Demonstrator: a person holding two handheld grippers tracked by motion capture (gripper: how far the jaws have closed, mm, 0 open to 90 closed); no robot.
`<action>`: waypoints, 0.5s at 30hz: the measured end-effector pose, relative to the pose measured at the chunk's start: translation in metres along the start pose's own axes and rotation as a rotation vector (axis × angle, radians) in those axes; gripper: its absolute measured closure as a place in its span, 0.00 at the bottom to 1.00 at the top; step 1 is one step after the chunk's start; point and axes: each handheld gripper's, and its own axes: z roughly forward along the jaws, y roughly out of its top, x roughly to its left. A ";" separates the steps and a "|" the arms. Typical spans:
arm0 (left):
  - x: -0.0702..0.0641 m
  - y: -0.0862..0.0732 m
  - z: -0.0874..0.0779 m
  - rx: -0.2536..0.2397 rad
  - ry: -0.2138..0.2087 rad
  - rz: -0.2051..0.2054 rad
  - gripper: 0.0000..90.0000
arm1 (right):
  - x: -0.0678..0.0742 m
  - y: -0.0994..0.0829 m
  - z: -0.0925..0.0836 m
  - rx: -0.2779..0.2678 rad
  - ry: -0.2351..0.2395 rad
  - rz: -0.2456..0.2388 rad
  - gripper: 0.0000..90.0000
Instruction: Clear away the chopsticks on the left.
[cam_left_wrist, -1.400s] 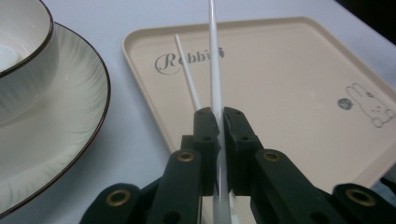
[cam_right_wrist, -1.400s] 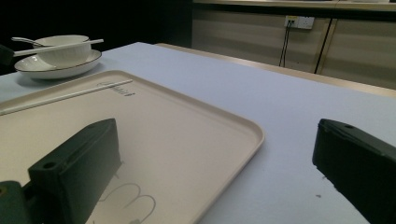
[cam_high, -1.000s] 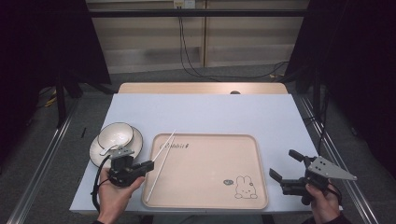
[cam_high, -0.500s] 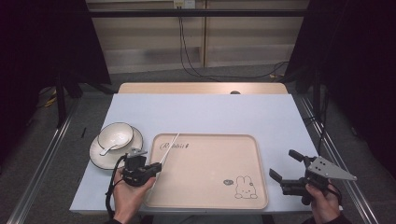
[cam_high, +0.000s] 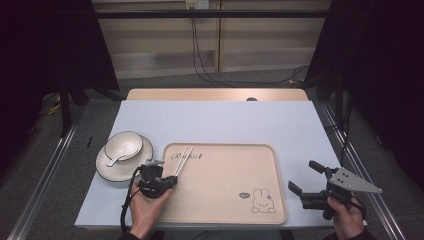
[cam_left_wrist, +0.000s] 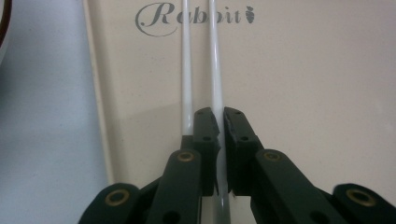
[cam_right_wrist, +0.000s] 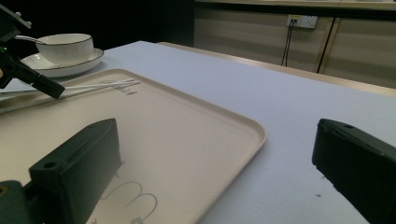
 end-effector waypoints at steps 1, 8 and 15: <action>-0.001 0.000 0.001 0.001 0.005 0.004 0.94 | 0.000 0.000 0.000 -0.002 -0.001 0.003 0.01; -0.004 -0.001 0.007 0.027 0.010 0.013 0.93 | 0.000 0.000 0.000 0.001 0.001 -0.002 0.01; -0.004 -0.001 0.008 0.024 0.011 0.026 0.93 | 0.000 0.000 0.000 0.001 0.000 -0.002 0.01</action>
